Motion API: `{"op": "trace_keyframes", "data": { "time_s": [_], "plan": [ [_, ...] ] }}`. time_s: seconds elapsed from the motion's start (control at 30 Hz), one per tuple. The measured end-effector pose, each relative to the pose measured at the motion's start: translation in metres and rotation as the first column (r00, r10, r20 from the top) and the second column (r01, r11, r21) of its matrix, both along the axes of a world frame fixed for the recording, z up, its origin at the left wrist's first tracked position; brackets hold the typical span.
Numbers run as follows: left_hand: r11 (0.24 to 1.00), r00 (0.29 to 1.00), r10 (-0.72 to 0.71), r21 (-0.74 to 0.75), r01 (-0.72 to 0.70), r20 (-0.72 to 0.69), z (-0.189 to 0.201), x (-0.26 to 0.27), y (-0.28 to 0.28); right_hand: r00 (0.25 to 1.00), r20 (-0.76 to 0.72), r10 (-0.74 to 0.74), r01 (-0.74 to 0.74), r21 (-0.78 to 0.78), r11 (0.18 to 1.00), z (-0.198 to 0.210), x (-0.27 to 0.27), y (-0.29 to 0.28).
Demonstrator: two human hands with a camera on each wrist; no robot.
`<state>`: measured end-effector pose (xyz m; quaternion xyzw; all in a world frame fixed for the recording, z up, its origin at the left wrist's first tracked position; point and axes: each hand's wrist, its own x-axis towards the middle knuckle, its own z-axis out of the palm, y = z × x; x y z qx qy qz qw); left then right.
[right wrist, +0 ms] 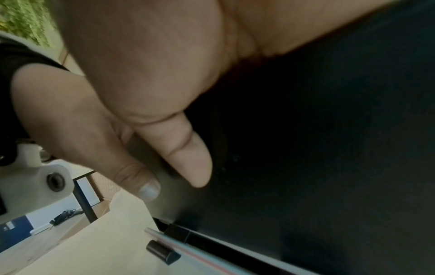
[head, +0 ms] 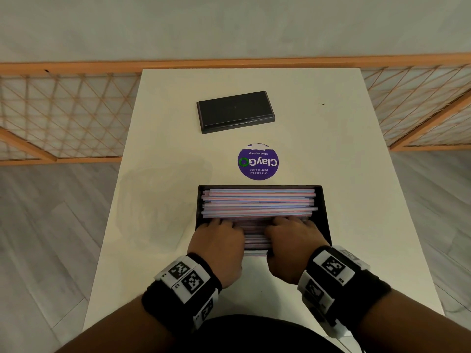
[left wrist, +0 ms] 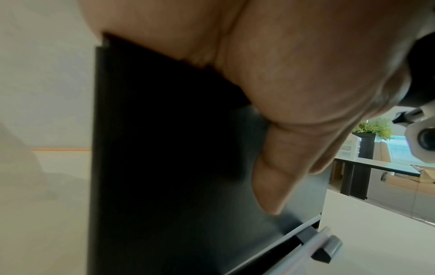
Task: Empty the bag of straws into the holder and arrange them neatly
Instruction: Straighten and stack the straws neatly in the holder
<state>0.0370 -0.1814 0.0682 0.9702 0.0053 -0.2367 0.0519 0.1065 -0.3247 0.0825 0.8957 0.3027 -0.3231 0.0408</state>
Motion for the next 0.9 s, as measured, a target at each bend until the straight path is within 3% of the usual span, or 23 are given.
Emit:
{"op": "trace_keyframes", "data": {
  "time_s": [0.1, 0.3, 0.47, 0.63, 0.77, 0.9],
  "plan": [
    [1.000, 1.000, 0.003, 0.012, -0.003, -0.006, 0.000, 0.001, 0.000, 1.000, 0.001, -0.004, 0.004, 0.004, 1.000, 0.000, 0.001, -0.003],
    [0.985, 0.991, -0.100, -0.133, 0.112, 0.090, 0.000, 0.001, -0.011, 1.000, -0.025, 0.012, -0.012, -0.008, 1.000, -0.004, 0.001, 0.001],
    [0.992, 0.996, -0.075, -0.093, 0.080, 0.052, -0.004, 0.004, -0.006, 0.999, 0.036, 0.037, -0.038, 0.036, 0.999, 0.001, -0.001, 0.002],
    [0.995, 0.999, -0.048, -0.090, 0.049, 0.015, -0.006, 0.002, -0.007, 0.994, 0.052, 0.099, -0.098, -0.026, 0.995, 0.005, -0.005, 0.006],
    [0.995, 0.998, -0.041, -0.090, 0.045, 0.046, -0.005, 0.002, -0.006, 0.999, 0.011, 0.038, -0.038, -0.026, 0.999, 0.000, -0.004, 0.005],
    [0.999, 0.999, -0.040, 0.022, 0.039, 0.025, -0.001, -0.001, -0.007, 0.999, 0.032, 0.012, -0.010, -0.063, 0.998, 0.000, -0.003, 0.003]
  ]
}}
